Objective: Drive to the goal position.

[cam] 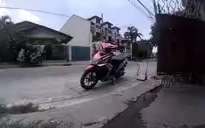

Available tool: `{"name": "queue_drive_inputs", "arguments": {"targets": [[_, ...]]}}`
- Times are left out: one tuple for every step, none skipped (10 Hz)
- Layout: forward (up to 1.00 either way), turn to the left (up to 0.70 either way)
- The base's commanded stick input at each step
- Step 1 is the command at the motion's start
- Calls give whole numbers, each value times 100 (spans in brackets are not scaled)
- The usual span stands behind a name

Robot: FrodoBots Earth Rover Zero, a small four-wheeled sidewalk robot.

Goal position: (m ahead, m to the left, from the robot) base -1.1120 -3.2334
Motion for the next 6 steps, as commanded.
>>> {"name": "queue_drive_inputs", "arguments": {"targets": [[0,68],[0,68],[0,68],[0,68],[0,68],[0,68]]}}
